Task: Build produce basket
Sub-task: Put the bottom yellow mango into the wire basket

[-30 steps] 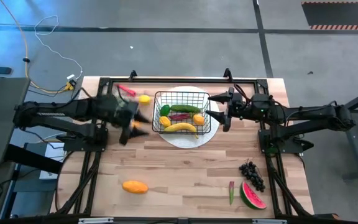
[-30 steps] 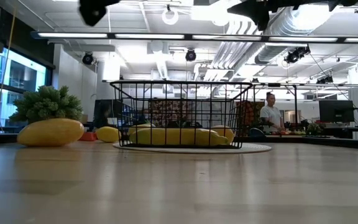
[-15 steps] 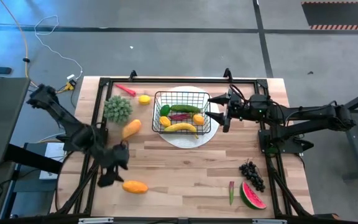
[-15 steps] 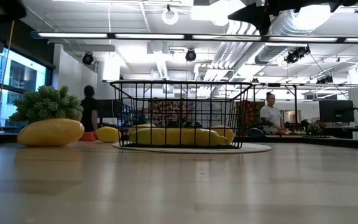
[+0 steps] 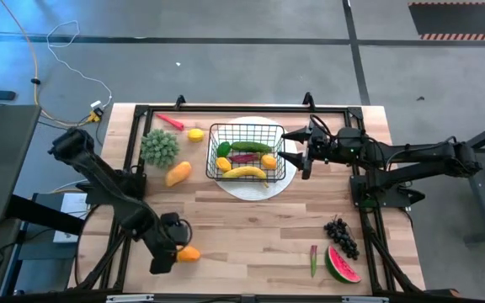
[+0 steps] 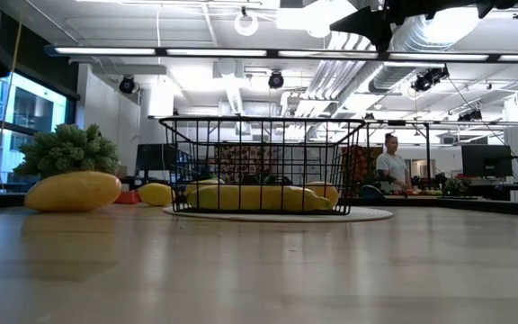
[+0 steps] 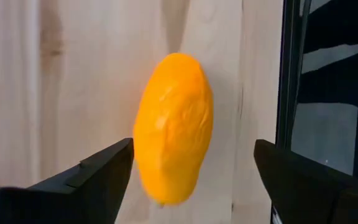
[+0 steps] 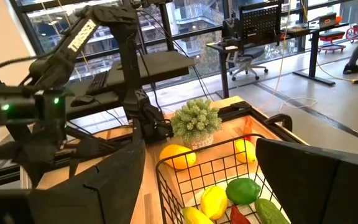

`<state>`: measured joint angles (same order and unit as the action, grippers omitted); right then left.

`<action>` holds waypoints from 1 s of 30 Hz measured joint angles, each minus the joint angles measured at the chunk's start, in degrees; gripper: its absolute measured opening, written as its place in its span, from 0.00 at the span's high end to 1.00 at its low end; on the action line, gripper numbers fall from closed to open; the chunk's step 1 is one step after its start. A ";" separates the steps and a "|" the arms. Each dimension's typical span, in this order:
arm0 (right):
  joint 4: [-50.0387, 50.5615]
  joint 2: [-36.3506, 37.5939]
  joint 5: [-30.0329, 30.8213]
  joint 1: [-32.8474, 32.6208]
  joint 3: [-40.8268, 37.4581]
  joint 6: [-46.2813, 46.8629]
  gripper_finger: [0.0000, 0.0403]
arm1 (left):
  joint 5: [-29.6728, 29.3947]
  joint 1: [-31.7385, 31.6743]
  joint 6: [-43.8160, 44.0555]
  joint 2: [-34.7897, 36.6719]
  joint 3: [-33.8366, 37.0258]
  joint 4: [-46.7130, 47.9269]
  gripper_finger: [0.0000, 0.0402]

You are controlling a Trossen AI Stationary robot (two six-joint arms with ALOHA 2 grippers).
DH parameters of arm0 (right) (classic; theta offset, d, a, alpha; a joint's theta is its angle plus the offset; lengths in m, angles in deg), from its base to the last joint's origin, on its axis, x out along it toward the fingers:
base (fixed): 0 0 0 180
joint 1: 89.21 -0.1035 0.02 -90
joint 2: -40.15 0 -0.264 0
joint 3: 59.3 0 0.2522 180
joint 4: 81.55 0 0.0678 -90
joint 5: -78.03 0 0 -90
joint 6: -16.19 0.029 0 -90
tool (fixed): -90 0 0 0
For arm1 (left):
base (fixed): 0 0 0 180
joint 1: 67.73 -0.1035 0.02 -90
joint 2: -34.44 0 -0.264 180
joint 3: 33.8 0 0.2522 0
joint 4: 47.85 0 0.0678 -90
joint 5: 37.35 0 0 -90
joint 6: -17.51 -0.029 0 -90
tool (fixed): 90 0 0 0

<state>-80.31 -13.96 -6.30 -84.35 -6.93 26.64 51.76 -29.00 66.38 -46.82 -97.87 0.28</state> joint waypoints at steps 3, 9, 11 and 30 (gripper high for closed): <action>0.45 0.00 0.00 0.00 0.00 0.00 0.28 | 2.04 -0.15 0.03 -3.61 0.00 -0.96 0.16; 1.18 0.00 0.00 0.00 0.00 0.07 0.28 | 1.66 -0.13 -1.49 -9.24 0.00 -1.38 0.16; 1.32 0.00 0.00 0.00 0.00 0.09 0.28 | 0.87 -0.03 -3.31 -10.74 0.00 -2.17 0.16; 2.61 0.00 0.00 0.00 0.00 0.08 0.28 | -2.99 0.32 -8.11 -13.79 0.00 -2.74 0.16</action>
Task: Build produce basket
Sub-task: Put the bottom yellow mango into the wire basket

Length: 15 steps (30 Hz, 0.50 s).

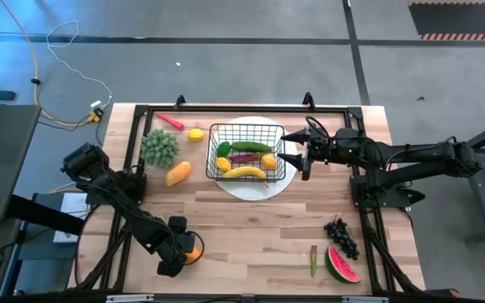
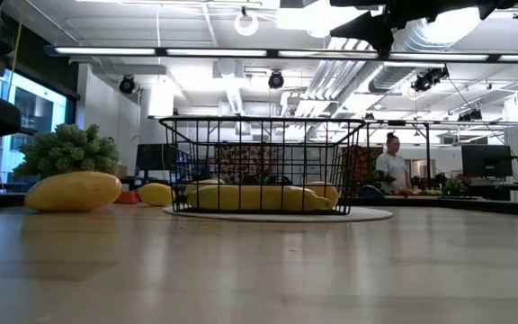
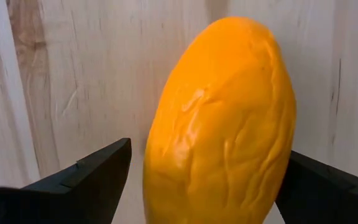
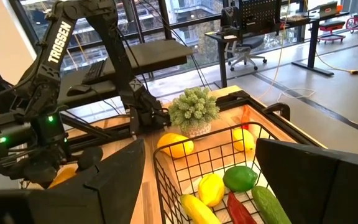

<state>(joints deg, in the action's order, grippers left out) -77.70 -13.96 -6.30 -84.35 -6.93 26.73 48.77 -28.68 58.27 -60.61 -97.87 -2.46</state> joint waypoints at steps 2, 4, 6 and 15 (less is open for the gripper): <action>-0.01 0.00 0.00 0.00 0.00 -0.02 0.28 | -0.02 -0.01 -0.05 0.00 0.01 0.04 0.16; 0.00 0.00 0.00 0.00 0.00 -0.04 0.28 | -0.02 -0.02 -0.05 0.00 0.02 0.13 0.17; 0.14 0.00 0.00 0.00 0.00 -0.04 0.28 | -0.04 -0.02 -0.49 0.00 0.02 0.18 0.19; 0.50 0.00 0.00 0.00 0.00 -0.06 0.28 | -0.19 -0.14 -4.62 1.18 0.02 0.94 0.42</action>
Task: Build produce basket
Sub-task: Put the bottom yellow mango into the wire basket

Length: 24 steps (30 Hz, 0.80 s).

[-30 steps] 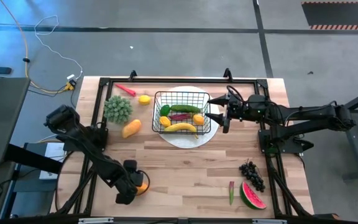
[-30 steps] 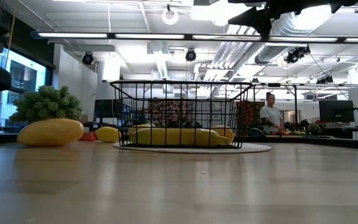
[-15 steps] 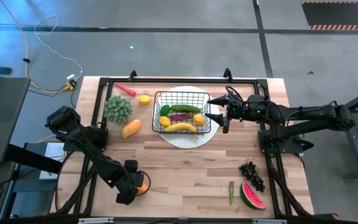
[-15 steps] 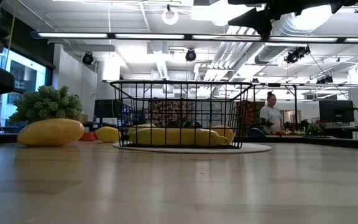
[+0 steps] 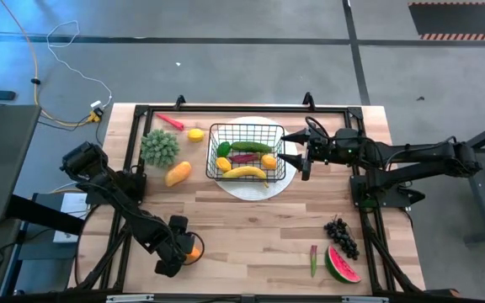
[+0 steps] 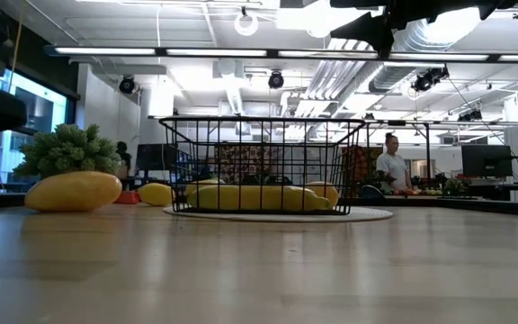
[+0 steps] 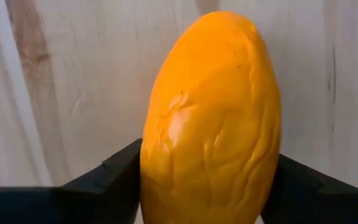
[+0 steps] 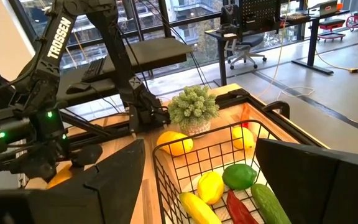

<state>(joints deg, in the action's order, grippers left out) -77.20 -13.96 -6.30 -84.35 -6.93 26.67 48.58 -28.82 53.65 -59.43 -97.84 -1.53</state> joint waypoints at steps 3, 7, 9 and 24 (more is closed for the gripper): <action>0.10 0.00 -0.01 0.01 0.00 0.00 0.28 | -0.16 -0.88 -3.09 3.08 0.00 3.37 0.48; 0.15 0.00 -0.01 0.01 0.00 0.00 0.28 | -5.97 -4.00 -8.21 10.47 0.01 11.08 0.48; 0.17 0.00 0.00 0.00 0.00 0.00 0.28 | -10.30 -6.53 -12.31 15.43 0.02 13.21 0.47; -1.82 0.00 -0.03 -0.02 0.00 3.63 0.28 | -11.10 -44.46 -28.91 48.65 7.19 -35.34 0.45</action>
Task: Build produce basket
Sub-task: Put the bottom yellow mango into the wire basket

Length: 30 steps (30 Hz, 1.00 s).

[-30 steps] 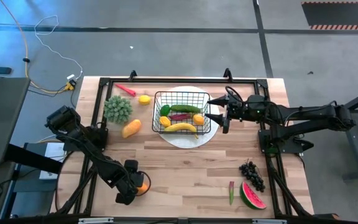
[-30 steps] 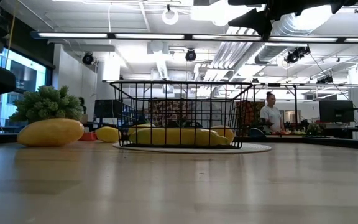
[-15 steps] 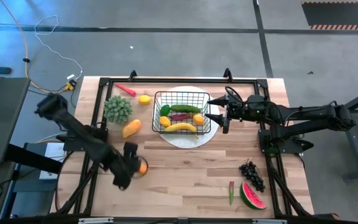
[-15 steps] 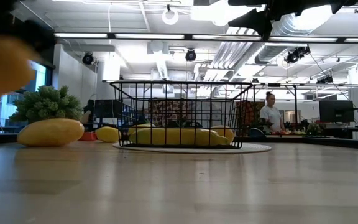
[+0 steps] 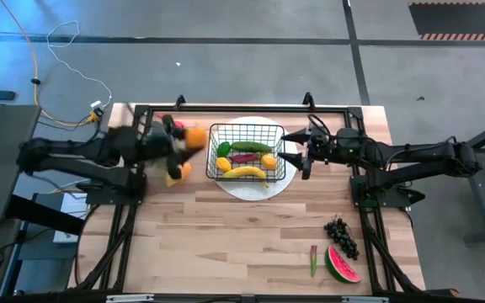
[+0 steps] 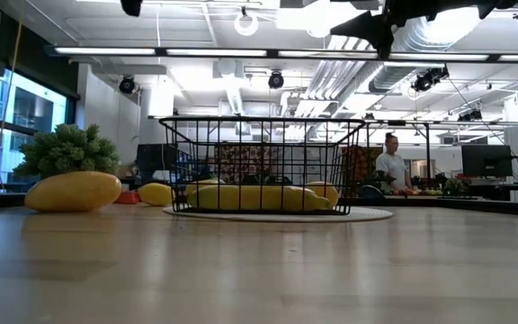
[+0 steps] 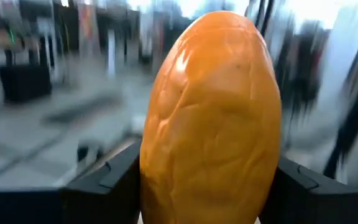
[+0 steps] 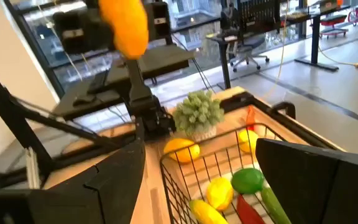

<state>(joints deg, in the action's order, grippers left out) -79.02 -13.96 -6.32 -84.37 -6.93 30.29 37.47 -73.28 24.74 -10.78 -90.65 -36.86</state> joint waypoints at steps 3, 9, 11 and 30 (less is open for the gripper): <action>-1.80 0.00 -0.02 0.00 0.00 0.00 0.28 | 3.45 -4.42 3.92 2.84 6.67 -12.36 0.45; -5.00 0.00 -1.67 -0.02 0.02 -0.05 0.28 | 8.24 -6.39 14.51 3.09 16.38 -24.26 0.45; -6.02 0.00 -2.87 -0.02 0.02 -0.36 0.28 | 8.84 -5.85 15.15 2.53 16.76 -25.53 0.45; -7.03 -0.04 -3.12 -0.13 0.04 -0.97 0.28 | 8.33 -2.85 12.56 1.31 16.79 -27.71 0.45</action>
<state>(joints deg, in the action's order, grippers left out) -86.04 -14.00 -9.44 -84.50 -6.89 29.33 45.80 -76.13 37.30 -9.46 -73.87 -64.57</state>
